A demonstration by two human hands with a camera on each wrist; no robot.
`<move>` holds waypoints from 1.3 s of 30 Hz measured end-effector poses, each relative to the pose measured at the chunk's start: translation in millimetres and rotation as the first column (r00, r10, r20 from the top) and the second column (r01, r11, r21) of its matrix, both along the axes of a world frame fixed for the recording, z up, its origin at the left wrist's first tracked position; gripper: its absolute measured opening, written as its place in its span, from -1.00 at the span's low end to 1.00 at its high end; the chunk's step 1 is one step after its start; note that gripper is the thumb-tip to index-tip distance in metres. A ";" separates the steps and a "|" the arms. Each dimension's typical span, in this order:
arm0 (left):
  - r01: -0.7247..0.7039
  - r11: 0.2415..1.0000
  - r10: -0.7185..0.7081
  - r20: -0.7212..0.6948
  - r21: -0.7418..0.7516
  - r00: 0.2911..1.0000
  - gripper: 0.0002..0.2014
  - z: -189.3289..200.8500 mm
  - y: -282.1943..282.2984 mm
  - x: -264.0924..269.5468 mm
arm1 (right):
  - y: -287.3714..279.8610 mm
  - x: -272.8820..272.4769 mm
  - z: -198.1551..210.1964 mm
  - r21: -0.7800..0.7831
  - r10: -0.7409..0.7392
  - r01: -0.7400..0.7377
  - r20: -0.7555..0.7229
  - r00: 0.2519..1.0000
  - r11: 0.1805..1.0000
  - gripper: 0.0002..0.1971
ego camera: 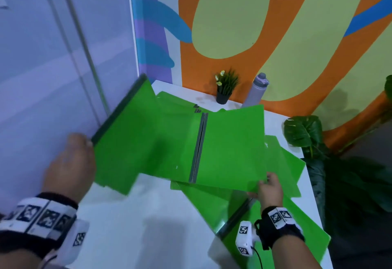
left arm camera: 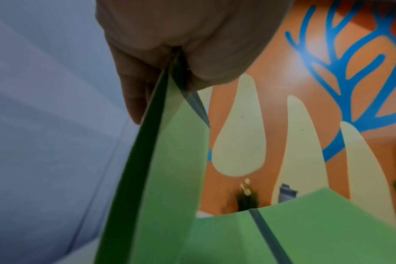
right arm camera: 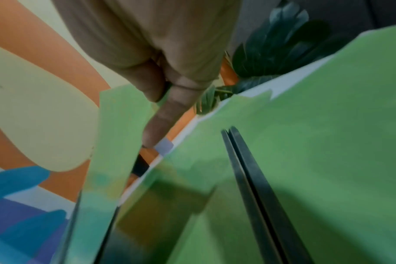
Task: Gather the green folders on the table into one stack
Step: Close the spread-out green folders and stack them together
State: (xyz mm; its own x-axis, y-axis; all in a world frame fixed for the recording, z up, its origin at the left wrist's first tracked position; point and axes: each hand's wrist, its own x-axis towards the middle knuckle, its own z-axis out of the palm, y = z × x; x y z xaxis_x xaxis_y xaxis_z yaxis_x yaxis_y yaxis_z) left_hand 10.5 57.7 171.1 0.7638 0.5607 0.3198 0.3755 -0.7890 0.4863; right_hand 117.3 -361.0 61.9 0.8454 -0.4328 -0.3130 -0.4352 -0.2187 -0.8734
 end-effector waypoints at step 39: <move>0.028 0.543 -0.421 -0.243 -0.839 0.874 -0.70 -126.1 -77.4 8.6 | 6.9 -83.0 -58.4 -0.475 0.268 -0.492 -0.464 0.845 0.729 -0.35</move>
State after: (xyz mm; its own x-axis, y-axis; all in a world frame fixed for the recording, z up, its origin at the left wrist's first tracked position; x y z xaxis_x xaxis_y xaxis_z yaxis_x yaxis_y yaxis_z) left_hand 19.1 -19.8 45.0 0.8386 0.2153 -0.5004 0.5417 -0.2328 0.8077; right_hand 34.4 -354.1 3.4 0.8609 -0.2865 -0.4204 -0.4444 -0.8258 -0.3471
